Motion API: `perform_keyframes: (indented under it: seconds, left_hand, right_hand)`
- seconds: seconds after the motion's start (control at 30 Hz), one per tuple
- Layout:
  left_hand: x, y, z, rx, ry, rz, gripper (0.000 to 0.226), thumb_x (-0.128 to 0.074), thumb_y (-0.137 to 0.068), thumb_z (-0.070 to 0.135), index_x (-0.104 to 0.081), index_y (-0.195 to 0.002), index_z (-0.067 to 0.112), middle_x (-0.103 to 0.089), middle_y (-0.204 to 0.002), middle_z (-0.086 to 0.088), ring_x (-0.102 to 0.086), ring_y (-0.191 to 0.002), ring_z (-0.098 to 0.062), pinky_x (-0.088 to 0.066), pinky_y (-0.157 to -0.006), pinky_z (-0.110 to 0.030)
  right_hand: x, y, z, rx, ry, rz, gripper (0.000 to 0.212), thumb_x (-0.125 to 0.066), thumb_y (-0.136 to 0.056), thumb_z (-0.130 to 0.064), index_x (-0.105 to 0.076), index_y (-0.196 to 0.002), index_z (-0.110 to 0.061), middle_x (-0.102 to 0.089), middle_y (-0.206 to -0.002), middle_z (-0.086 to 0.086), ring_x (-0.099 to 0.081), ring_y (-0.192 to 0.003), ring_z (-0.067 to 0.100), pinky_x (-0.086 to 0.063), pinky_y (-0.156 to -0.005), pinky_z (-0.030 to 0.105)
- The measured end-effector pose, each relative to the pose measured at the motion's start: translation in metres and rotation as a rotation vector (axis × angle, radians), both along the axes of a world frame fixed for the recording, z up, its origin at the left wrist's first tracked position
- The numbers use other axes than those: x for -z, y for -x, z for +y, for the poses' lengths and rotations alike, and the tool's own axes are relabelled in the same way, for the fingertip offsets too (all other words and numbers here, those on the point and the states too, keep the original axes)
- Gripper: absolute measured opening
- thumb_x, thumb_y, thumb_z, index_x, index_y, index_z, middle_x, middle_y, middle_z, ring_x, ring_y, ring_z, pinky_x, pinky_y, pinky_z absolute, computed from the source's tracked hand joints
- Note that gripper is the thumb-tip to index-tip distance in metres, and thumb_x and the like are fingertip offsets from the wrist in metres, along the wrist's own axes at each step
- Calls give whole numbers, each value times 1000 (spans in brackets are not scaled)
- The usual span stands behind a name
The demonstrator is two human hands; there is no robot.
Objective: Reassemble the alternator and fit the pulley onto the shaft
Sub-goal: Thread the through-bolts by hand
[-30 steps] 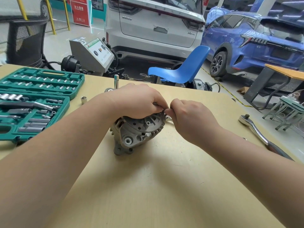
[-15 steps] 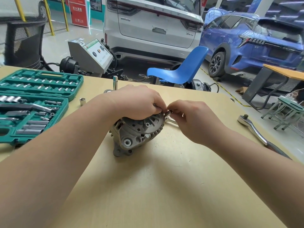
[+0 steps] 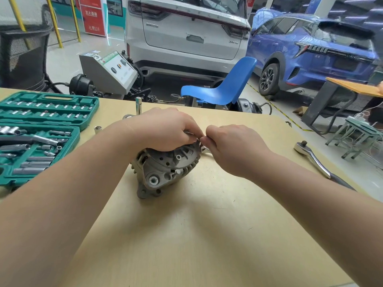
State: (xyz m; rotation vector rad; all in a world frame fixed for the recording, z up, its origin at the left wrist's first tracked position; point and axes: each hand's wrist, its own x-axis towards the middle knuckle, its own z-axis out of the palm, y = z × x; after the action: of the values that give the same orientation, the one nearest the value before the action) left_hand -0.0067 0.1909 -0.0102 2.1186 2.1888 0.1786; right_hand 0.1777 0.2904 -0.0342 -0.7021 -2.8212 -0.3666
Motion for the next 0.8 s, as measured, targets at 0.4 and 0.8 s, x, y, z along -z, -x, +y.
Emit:
perform_keyframes:
  seconds: [0.4, 0.8]
  left_hand:
    - [0, 0, 2, -10, 28, 14, 35, -43, -110, 43, -62, -130, 64, -52, -144, 38, -43, -133, -12, -40, -109, -48]
    - [0, -1, 3, -28, 25, -6, 33, -41, -111, 44, -64, -126, 63, -54, -142, 36, -45, -131, -10, -37, -101, -42]
  right_hand:
    - [-4, -3, 4, -171, -140, -58, 23, -33, -111, -37, -35, -91, -24, -50, -75, -6, -53, -72, 26, -36, -55, 35]
    - [-1, -9, 9, -56, -54, 63, 53, -23, -102, -66, -54, -102, -24, -62, -87, -8, -59, -81, 23, -46, -62, 37]
